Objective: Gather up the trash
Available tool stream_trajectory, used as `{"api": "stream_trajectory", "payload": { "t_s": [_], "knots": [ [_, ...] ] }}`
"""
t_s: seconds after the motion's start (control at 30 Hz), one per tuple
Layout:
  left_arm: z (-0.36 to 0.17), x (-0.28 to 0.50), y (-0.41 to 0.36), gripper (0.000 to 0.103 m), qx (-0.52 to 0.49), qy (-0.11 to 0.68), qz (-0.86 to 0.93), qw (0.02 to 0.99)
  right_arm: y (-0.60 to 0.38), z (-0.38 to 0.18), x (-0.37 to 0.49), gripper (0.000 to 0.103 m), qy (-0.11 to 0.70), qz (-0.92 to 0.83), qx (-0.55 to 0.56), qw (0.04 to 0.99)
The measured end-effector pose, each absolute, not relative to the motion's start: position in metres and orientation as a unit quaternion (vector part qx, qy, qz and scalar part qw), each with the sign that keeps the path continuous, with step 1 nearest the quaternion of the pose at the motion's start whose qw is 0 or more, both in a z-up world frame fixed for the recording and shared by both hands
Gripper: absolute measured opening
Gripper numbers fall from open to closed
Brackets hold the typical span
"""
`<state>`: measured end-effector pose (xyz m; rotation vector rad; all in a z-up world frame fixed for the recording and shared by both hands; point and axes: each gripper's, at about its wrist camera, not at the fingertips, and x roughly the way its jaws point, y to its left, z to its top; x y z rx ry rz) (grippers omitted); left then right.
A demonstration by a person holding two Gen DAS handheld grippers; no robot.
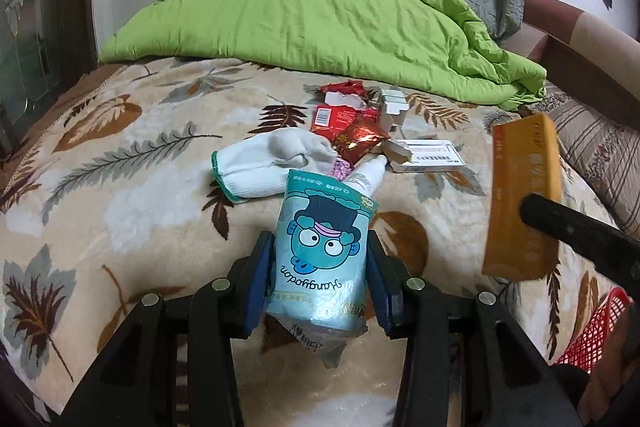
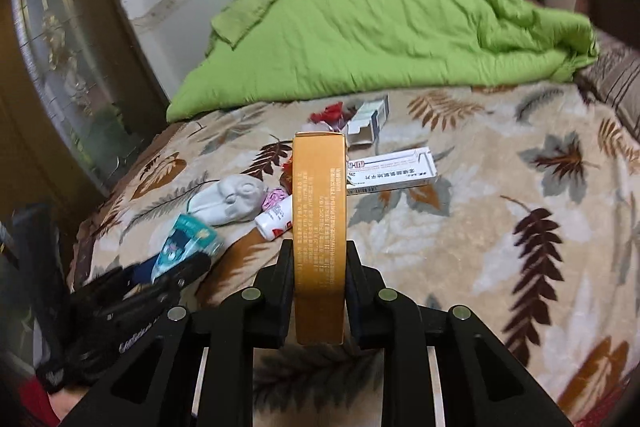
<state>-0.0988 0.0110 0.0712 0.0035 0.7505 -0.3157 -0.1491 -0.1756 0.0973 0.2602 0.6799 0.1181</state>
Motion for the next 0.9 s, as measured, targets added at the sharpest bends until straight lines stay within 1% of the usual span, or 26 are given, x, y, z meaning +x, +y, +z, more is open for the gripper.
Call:
{"api": "stream_trajectory", "payload": {
  "t_s": [0.3, 0.9],
  "knots": [
    [0.078, -0.124, 0.006, 0.043, 0.031, 0.334, -0.118, 0.935, -0.176, 0.094, -0.17, 0.024, 0.306, 0.051, 0.125, 0.942],
    [0.082, -0.13, 0.007, 0.043, 0.038, 0.313, -0.101, 0.944, -0.177, 0.087, -0.171, 0.024, 0.307, 0.052, 0.132, 0.941]
  ]
}}
